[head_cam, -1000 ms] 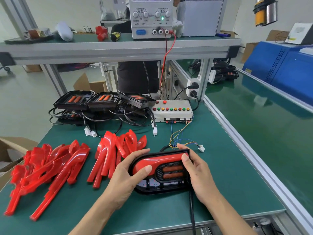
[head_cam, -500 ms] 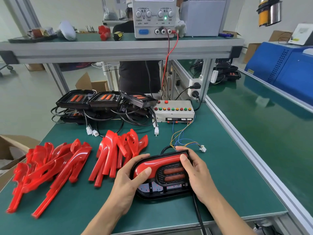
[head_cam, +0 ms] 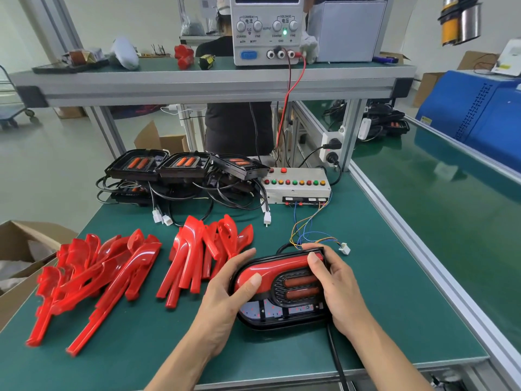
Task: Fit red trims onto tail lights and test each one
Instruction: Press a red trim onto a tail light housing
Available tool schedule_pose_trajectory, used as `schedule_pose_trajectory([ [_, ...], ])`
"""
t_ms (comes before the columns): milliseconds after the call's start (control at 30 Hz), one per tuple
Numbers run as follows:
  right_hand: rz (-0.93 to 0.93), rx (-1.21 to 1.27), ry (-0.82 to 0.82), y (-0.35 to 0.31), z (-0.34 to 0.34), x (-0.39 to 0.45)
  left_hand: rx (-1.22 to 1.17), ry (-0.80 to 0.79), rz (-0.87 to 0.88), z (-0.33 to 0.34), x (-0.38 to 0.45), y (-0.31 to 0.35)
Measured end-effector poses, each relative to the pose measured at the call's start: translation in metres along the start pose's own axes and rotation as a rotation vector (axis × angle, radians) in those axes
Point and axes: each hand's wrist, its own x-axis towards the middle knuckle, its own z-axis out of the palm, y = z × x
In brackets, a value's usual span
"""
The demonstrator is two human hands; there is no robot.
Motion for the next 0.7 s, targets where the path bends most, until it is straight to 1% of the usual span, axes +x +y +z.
schedule_pose_trajectory([
  [133, 0.026, 0.043, 0.002, -0.0010, -0.0005, 0.0029, -0.046, -0.019, -0.059, 0.0012, 0.0022, 0.0037],
  [267, 0.044, 0.036, 0.003, -0.0021, 0.0014, 0.0039, -0.122, -0.137, -0.161, -0.0020, 0.0030, 0.0109],
  [500, 0.060, -0.044, -0.023, -0.0045, -0.0020, 0.0031, -0.044, -0.058, -0.125, 0.0006, 0.0045, 0.0077],
  [700, 0.072, -0.027, -0.031, -0.0076, -0.0019, 0.0055, -0.074, -0.032, -0.126, 0.0018, 0.0050, 0.0034],
])
